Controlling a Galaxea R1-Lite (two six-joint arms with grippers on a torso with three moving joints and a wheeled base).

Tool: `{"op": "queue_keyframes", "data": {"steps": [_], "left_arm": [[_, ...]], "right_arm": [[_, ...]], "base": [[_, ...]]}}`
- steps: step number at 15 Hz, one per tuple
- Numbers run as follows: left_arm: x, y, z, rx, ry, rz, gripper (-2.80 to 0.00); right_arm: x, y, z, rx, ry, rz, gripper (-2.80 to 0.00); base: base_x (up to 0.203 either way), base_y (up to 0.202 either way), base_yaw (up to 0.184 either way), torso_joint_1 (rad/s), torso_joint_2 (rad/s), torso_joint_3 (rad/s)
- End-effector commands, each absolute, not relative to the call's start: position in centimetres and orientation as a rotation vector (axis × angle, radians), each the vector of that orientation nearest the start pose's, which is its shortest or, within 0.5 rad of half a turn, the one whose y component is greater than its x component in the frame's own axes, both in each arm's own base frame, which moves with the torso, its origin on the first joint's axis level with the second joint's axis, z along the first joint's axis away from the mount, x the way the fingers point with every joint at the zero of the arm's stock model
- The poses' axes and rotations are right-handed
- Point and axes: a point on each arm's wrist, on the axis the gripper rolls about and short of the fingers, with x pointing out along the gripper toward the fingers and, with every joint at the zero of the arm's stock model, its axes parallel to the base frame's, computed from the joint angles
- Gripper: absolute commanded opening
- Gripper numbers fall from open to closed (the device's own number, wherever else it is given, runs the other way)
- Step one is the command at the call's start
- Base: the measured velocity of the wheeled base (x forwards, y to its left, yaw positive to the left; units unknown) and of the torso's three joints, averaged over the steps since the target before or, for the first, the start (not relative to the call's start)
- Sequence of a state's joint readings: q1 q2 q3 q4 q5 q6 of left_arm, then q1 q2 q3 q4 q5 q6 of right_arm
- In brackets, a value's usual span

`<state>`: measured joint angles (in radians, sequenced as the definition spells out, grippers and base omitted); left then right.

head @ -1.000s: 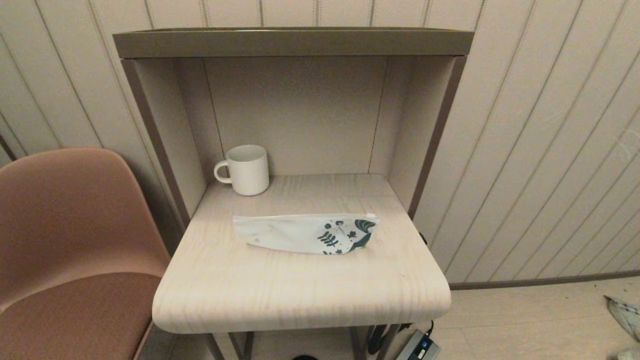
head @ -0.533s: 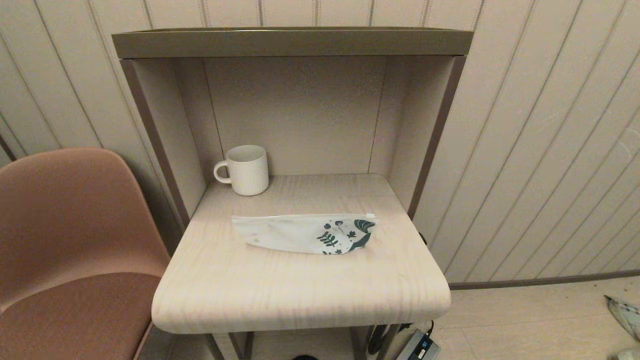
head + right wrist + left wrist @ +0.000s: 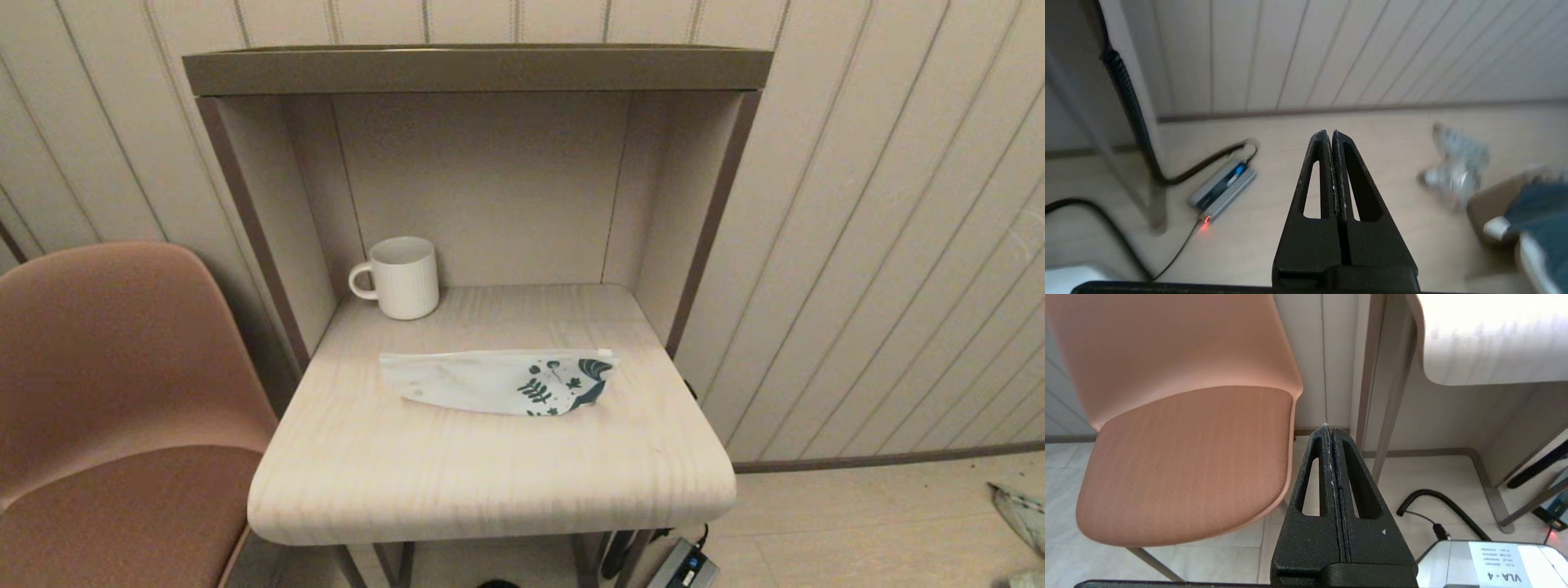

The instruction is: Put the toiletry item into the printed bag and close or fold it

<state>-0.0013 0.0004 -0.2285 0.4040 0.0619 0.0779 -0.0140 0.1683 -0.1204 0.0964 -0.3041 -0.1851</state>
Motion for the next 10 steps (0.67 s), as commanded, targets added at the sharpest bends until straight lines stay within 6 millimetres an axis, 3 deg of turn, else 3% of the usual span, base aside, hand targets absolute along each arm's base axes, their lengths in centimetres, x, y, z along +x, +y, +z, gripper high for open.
{"op": "queue_keyframes", "data": {"steps": [1, 4, 10], "left_arm": [[-4.2, 0.1, 8.4, 0.093, 0.221, 0.042, -2.80], [-3.6, -0.2, 7.8, 0.103, 0.183, -0.105, -2.80], [-3.5, -0.2, 7.8, 0.049, 0.184, -0.084, -2.80]], "right_arm": [[-2.8, -0.4, 9.2, -0.208, 0.050, -0.199, -2.80], [-2.7, 0.1, 8.2, -0.128, 0.025, 0.033, -2.80], [-2.4, 0.0, 7.5, 0.016, 0.026, 0.023, -2.80]], "base": [[0.000, 0.000, 0.000, 0.000, 0.00, 0.000], [0.000, 0.000, 0.000, 0.000, 0.00, 0.000], [0.000, 0.000, 0.000, 0.000, 0.00, 0.000]]}}
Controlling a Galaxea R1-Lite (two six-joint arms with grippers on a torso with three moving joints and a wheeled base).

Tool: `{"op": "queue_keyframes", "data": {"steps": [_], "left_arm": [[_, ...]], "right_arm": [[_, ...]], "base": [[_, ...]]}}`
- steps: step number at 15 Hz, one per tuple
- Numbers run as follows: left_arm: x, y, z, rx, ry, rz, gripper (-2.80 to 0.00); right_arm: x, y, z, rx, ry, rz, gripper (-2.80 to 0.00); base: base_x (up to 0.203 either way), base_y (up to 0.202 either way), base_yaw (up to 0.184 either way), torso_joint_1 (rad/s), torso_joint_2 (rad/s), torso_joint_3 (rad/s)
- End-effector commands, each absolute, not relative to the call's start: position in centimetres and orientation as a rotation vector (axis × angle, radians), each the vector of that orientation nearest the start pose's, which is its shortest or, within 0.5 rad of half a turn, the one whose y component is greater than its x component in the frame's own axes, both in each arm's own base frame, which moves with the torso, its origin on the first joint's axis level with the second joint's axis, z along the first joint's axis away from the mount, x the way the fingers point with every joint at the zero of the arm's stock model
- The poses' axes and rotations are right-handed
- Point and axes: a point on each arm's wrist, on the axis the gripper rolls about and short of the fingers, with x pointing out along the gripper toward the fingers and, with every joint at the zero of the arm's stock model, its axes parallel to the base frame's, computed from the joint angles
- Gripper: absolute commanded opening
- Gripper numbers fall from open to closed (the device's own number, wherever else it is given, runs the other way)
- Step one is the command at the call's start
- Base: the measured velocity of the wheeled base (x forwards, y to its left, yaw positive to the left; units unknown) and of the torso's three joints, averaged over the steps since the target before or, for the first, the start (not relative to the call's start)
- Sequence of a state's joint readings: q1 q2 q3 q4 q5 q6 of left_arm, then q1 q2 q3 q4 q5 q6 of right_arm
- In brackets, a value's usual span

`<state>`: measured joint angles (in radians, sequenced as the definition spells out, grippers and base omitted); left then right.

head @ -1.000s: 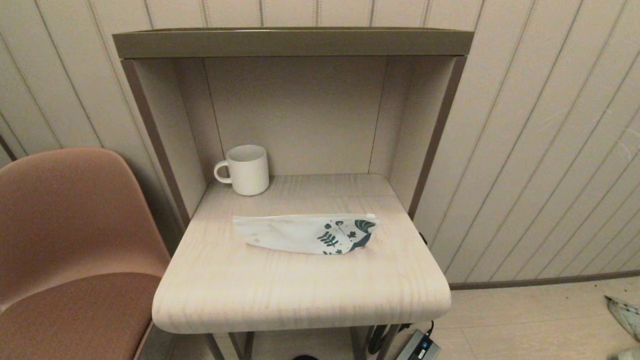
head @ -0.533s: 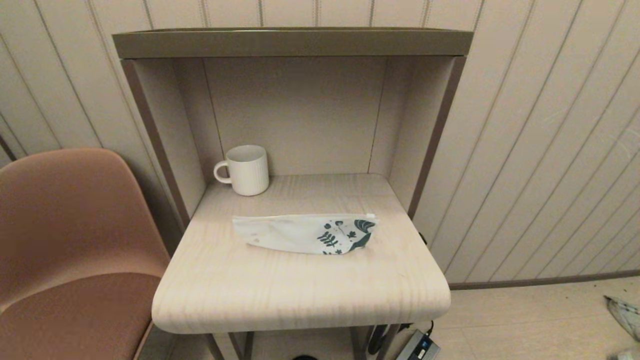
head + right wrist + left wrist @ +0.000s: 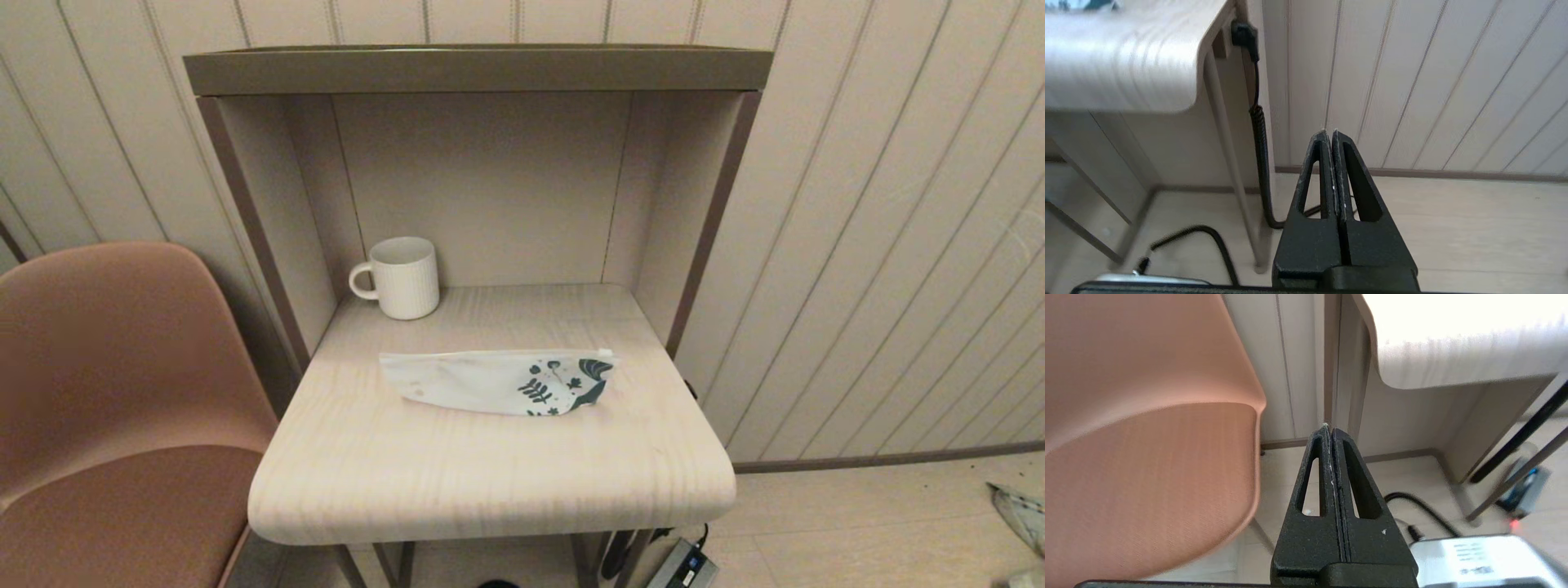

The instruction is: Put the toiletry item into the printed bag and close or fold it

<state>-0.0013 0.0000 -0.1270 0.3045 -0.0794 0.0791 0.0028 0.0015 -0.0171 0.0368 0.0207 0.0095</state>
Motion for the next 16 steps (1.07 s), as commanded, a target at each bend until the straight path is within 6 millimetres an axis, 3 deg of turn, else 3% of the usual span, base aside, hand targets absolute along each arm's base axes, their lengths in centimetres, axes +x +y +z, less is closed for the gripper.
{"op": "queue_keyframes", "data": {"steps": [1, 4, 10, 13, 16], "left_arm": [[-3.5, -0.1, 7.8, 0.021, 0.185, -0.047, -2.80], [-3.2, 0.1, 7.8, 0.004, 0.142, 0.038, -2.80], [-2.6, 0.0, 7.4, 0.001, 0.077, 0.015, -2.80], [-2.4, -0.1, 9.1, 0.085, -0.142, -0.024, -2.80], [-2.3, 0.0, 8.7, -0.001, -0.114, -0.011, -2.80]], "right_arm": [[-2.4, 0.0, 7.5, 0.017, 0.025, 0.020, -2.80], [-2.4, 0.0, 7.5, 0.017, 0.025, 0.020, -2.80], [-2.4, 0.0, 7.5, 0.017, 0.025, 0.020, -2.80], [-2.4, 0.0, 7.5, 0.017, 0.026, 0.020, -2.80], [-2.4, 0.0, 7.5, 0.017, 0.026, 0.020, -2.80]], "base": [[0.000, 0.000, 0.000, 0.000, 0.00, 0.000], [0.000, 0.000, 0.000, 0.000, 0.00, 0.000], [0.000, 0.000, 0.000, 0.000, 0.00, 0.000], [0.000, 0.000, 0.000, 0.000, 0.00, 0.000], [0.000, 0.000, 0.000, 0.000, 0.00, 0.000]]}}
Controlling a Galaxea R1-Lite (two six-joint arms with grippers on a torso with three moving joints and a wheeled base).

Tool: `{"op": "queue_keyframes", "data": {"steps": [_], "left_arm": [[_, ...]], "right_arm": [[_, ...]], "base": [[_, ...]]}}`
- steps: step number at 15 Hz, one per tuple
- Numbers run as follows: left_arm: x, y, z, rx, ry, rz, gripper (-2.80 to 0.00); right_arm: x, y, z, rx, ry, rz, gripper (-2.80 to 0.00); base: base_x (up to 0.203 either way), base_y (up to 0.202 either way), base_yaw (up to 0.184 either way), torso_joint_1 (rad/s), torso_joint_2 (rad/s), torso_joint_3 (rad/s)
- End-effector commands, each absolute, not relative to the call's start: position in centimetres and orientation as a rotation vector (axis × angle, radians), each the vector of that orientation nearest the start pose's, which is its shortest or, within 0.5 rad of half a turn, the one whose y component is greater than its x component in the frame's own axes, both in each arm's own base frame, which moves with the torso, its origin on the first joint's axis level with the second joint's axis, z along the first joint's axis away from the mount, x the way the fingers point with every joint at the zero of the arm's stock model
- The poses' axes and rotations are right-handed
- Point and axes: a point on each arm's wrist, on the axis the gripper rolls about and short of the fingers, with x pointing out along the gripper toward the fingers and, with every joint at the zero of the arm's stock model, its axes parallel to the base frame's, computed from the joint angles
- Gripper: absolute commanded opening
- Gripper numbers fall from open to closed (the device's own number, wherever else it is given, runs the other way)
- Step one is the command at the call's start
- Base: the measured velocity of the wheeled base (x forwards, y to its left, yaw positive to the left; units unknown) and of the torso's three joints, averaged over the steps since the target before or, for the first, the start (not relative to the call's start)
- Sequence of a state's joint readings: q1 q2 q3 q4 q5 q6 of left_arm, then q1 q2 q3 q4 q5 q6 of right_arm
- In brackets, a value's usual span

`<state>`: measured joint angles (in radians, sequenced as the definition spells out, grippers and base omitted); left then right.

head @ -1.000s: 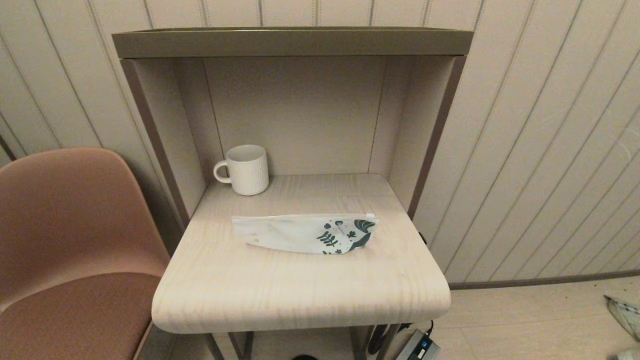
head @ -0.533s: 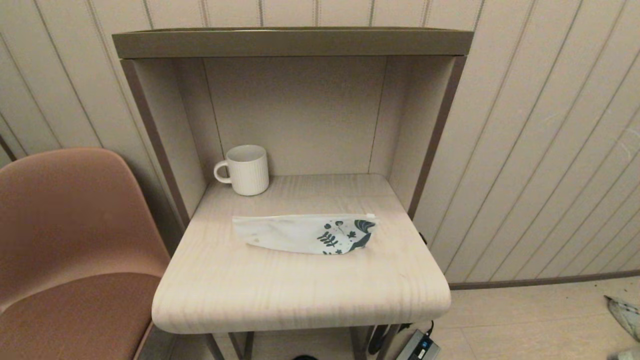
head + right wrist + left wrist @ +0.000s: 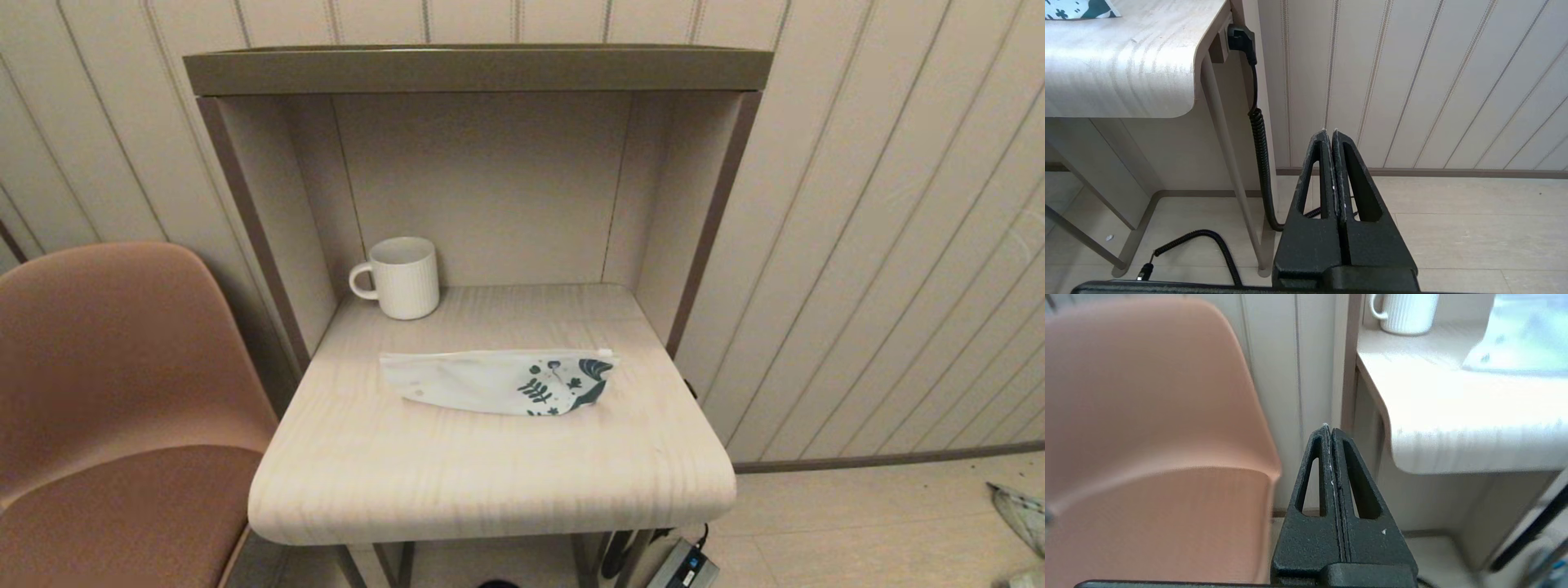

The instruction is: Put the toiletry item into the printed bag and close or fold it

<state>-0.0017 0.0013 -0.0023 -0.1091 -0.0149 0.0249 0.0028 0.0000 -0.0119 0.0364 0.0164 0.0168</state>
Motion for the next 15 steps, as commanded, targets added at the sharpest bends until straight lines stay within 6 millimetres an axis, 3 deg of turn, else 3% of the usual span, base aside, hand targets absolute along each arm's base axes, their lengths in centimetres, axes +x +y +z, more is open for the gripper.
{"op": "queue_keyframes", "data": {"steps": [1, 5, 11, 15], "left_arm": [[-2.3, 0.0, 8.7, 0.000, -0.111, -0.011, -2.80], [-2.3, 0.0, 8.6, 0.062, -0.098, -0.018, -2.80], [-1.0, -0.1, 8.6, 0.080, 0.080, -0.046, -2.80], [-2.3, -0.1, 8.6, 0.086, -0.105, -0.037, -2.80]], "right_arm": [[-2.4, 0.0, 7.5, 0.017, 0.026, 0.020, -2.80], [-2.4, 0.0, 7.5, 0.017, 0.026, 0.020, -2.80], [-2.3, 0.0, 7.6, 0.020, 0.026, 0.017, -2.80], [-2.3, 0.0, 7.6, 0.021, 0.023, 0.017, -2.80]], "base": [[0.000, 0.000, 0.000, 0.000, 0.00, 0.000], [0.000, 0.000, 0.000, 0.000, 0.00, 0.000], [0.000, 0.000, 0.000, 0.000, 0.00, 0.000], [0.000, 0.000, 0.000, 0.000, 0.00, 0.000]]}}
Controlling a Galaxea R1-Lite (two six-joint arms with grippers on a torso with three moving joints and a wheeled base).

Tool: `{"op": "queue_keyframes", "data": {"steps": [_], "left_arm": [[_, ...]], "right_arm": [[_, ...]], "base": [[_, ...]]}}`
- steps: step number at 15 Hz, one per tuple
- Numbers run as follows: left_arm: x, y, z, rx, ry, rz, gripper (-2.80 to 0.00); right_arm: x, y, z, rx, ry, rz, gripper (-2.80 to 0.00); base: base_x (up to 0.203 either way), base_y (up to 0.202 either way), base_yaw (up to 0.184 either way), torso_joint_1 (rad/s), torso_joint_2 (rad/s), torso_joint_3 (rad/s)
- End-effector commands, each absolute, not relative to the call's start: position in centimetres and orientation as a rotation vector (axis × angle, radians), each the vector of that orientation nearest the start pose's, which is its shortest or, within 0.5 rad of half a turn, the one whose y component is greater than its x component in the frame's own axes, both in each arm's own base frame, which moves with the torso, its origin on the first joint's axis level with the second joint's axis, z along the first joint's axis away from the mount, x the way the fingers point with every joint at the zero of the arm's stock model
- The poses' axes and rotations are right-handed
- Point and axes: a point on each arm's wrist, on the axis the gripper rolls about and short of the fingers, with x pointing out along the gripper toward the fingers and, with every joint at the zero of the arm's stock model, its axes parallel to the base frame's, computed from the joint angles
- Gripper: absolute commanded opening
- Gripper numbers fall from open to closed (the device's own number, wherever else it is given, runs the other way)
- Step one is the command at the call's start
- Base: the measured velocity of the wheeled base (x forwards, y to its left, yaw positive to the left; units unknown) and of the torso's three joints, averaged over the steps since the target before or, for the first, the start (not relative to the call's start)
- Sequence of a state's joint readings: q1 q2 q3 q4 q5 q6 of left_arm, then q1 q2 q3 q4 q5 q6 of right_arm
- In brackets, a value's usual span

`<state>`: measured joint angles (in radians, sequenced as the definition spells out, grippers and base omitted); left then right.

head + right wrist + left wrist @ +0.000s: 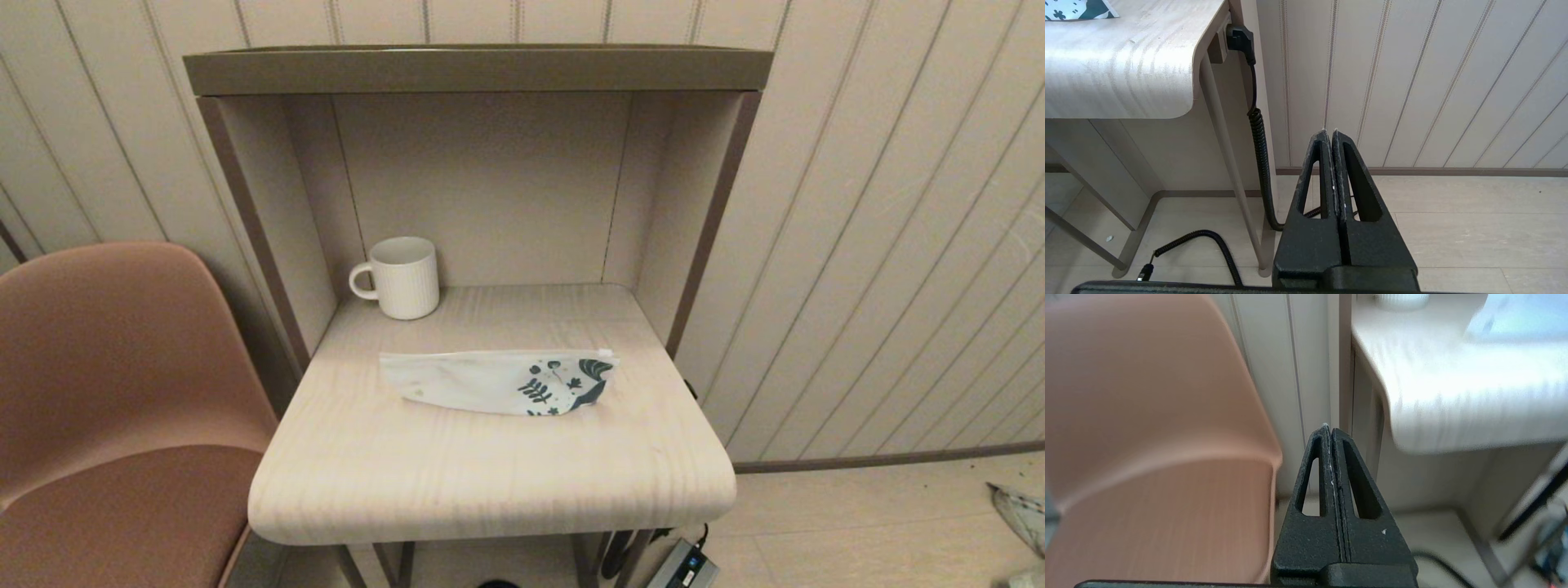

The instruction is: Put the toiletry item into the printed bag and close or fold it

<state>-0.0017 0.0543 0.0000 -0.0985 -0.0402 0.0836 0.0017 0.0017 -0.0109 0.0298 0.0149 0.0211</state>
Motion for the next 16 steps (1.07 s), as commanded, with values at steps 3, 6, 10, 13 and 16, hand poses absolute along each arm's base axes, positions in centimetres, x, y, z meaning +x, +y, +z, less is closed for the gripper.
{"op": "queue_keyframes", "data": {"steps": [3, 6, 10, 13, 16], "left_arm": [[-2.31, -0.08, 8.64, 0.083, -0.105, -0.034, -2.80], [-2.33, -0.03, 8.73, 0.018, -0.114, -0.017, -2.80], [-2.34, -0.03, 8.74, 0.013, -0.116, -0.016, -2.80], [-2.34, -0.03, 8.74, 0.013, -0.115, -0.016, -2.80], [-2.33, -0.04, 8.70, 0.042, -0.111, -0.019, -2.80]], "right_arm": [[-2.32, 0.03, 7.53, 0.022, 0.023, 0.017, -2.80], [-2.32, 0.03, 7.53, 0.022, 0.023, 0.015, -2.80], [-2.32, 0.03, 7.52, 0.020, 0.025, 0.017, -2.80], [-2.35, 0.03, 7.58, 0.014, 0.022, 0.019, -2.80], [-2.33, 0.03, 7.53, 0.009, 0.022, 0.019, -2.80]], "base": [[0.000, 0.000, 0.000, 0.000, 0.00, 0.000], [0.000, 0.000, 0.000, 0.000, 0.00, 0.000], [0.000, 0.000, 0.000, 0.000, 0.00, 0.000], [0.000, 0.000, 0.000, 0.000, 0.00, 0.000], [0.000, 0.000, 0.000, 0.000, 0.00, 0.000]]}}
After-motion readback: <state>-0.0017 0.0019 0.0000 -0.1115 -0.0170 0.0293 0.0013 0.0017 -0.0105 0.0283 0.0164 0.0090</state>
